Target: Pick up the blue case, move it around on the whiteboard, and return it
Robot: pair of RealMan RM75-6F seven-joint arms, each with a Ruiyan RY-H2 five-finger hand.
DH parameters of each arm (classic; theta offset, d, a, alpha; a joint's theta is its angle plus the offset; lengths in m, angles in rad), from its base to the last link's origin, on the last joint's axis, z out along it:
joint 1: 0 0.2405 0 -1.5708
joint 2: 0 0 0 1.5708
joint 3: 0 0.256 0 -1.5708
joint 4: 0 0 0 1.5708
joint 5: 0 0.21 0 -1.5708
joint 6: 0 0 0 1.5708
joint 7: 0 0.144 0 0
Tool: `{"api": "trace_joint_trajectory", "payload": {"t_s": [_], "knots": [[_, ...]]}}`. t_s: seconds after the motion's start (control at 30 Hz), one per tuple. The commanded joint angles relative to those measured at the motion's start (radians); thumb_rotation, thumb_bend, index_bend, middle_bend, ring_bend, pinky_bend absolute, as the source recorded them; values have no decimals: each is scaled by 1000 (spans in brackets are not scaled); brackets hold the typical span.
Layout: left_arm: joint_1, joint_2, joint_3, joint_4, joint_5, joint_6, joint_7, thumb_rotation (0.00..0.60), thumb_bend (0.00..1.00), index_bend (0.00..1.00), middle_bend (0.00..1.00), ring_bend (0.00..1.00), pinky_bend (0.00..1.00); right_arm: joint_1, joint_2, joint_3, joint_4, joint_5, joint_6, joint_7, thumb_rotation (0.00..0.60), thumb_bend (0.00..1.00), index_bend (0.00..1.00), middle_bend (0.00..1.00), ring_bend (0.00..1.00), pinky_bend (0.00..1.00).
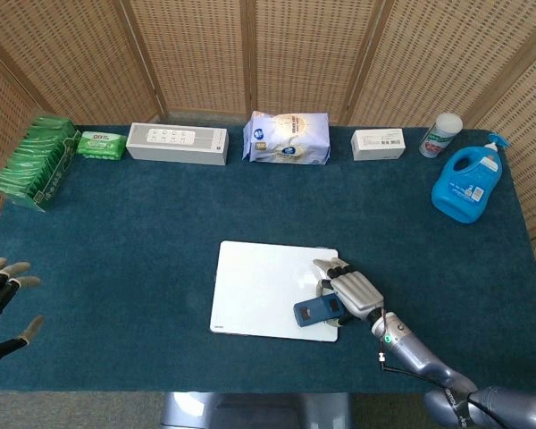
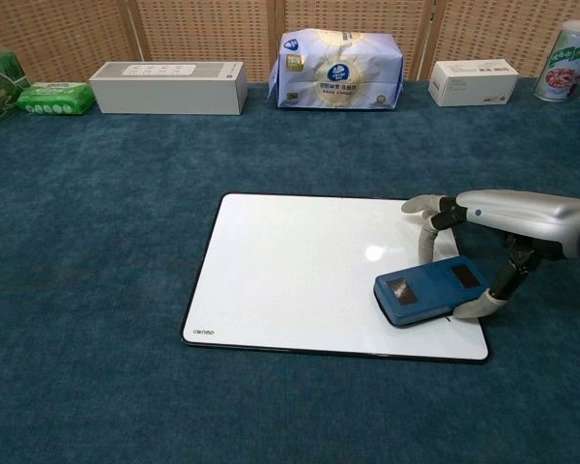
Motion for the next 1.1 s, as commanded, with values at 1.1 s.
{"api": "trace_joint_trajectory", "payload": {"t_s": [1.1], "knots": [[9,5,4,-8,16,14,6,600,322,346,261,159,0,-6,-70,19,111,-39,23,78,600,175,788,0,0,0]]}}
